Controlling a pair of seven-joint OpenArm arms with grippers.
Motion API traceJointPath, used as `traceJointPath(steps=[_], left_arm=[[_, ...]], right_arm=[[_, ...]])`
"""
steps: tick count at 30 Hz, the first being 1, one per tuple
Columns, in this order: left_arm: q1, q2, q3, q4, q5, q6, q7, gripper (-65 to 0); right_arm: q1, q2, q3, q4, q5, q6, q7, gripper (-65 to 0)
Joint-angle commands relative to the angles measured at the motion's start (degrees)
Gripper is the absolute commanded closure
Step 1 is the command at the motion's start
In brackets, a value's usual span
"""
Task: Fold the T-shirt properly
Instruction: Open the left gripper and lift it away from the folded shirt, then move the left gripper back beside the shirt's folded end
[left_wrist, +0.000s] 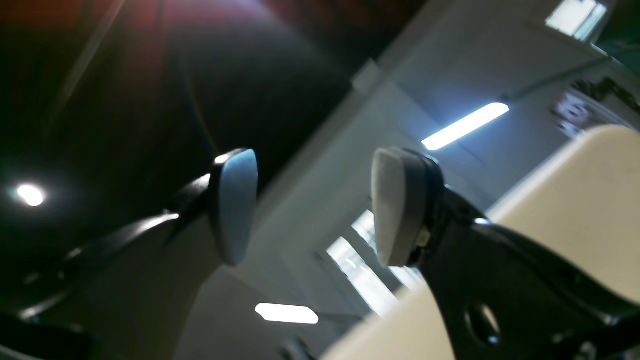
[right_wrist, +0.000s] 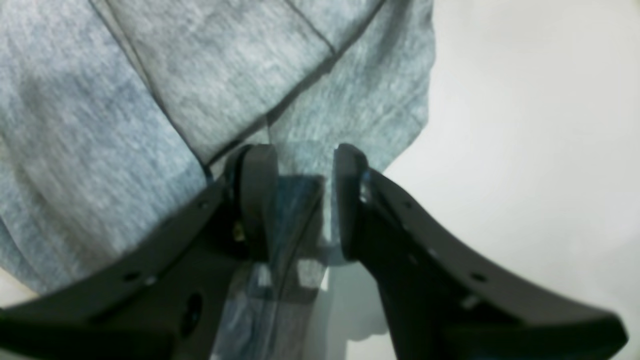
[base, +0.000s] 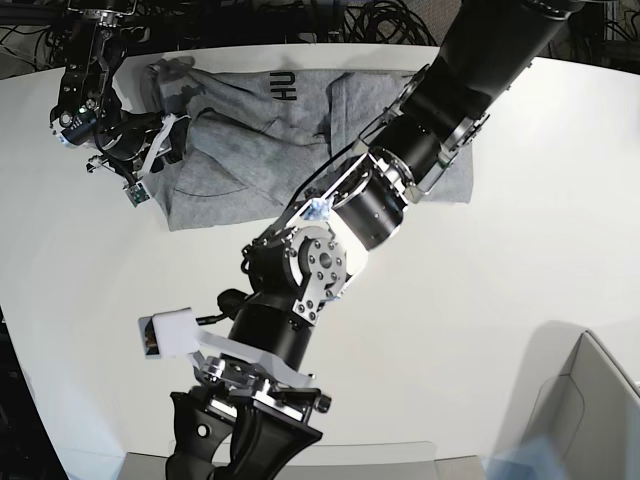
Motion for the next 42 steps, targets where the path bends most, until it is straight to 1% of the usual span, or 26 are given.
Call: traceJointPath(steps=[1,4,6,9,15,18,22,26,27,29,31,32,34,35,38,39,42], left_arm=[[-1.69,0.81,-0.24,1.74,-0.32,1.28,0.16,-36.3],[-1.42,0.81,-0.59,4.56,-2.79,1.28,1.74,-36.1],[-0.72,0.9,-0.59,5.88,-3.14,1.28,2.54,-36.1],[-0.37,0.99,-0.5,6.76,-3.31,1.46,2.45,-36.1],[2.71,0.73,-0.5,8.25,-3.31,1.28,2.1,-36.1],[4.11,0.73,-0.68,9.13,-3.4,1.72,2.27,-36.1],[5.08,0.64,-2.79,9.92,-3.4,1.81,2.18,-36.2],[8.07,-1.12,-4.2,13.26,-3.75,1.81,2.54,-36.3],[9.21,-1.74,-4.28,14.23,-4.63,1.81,2.54,-36.3],[12.29,-3.58,-4.99,17.22,-8.5,1.46,2.89,-36.3],[16.25,-4.2,-7.8,20.47,-14.57,1.19,4.21,-36.3],[18.36,-4.2,-9.65,21.88,-18.7,1.11,4.82,-36.3],[22.4,-4.2,-12.11,22.49,-23.62,1.02,4.47,-36.3],[24.6,-4.2,-12.64,22.58,-25.29,0.84,4.29,-36.3],[30.49,-4.99,-12.55,22.58,-28.19,-1.36,3.94,-36.3],[32.51,-5.96,-12.2,22.58,-29.25,-2.06,2.98,-36.3],[37.78,-7.98,-11.93,22.67,-32.24,-2.5,0.87,-36.3]], right_arm=[[0.35,0.55,0.29,1.21,0.64,0.26,0.71,-20.6],[0.35,0.55,0.29,1.21,0.64,0.26,0.71,-20.6],[0.35,0.55,0.29,1.21,0.64,0.26,0.71,-20.6],[0.35,0.55,0.29,1.13,0.64,0.26,0.71,-20.6],[0.53,0.55,0.29,1.04,0.64,0.26,0.8,-20.6],[0.62,0.63,0.29,1.04,0.64,0.26,0.89,-20.6],[0.71,0.72,0.38,1.21,0.64,0.26,0.98,-20.6],[0.71,0.9,0.56,1.39,0.64,0.26,0.98,-20.6],[0.71,0.99,0.56,1.48,0.64,0.26,0.98,-20.6],[0.71,1.07,0.64,2.45,0.64,0.26,1.07,-20.6],[0.62,1.69,0.64,4.03,0.64,0.26,1.07,-20.6],[0.62,1.69,0.64,4.99,0.64,0.26,1.07,-20.6],[0.62,1.78,0.91,5.87,0.64,0.26,1.07,-20.6],[0.62,1.86,1.79,6.31,0.64,0.26,1.07,-20.6],[0.97,1.78,5.22,6.49,0.64,0.35,1.07,-20.6],[1.06,1.78,6.1,6.4,0.64,0.35,1.07,-20.6],[1.06,2.13,7.85,6.4,0.64,0.43,1.07,-20.6]])
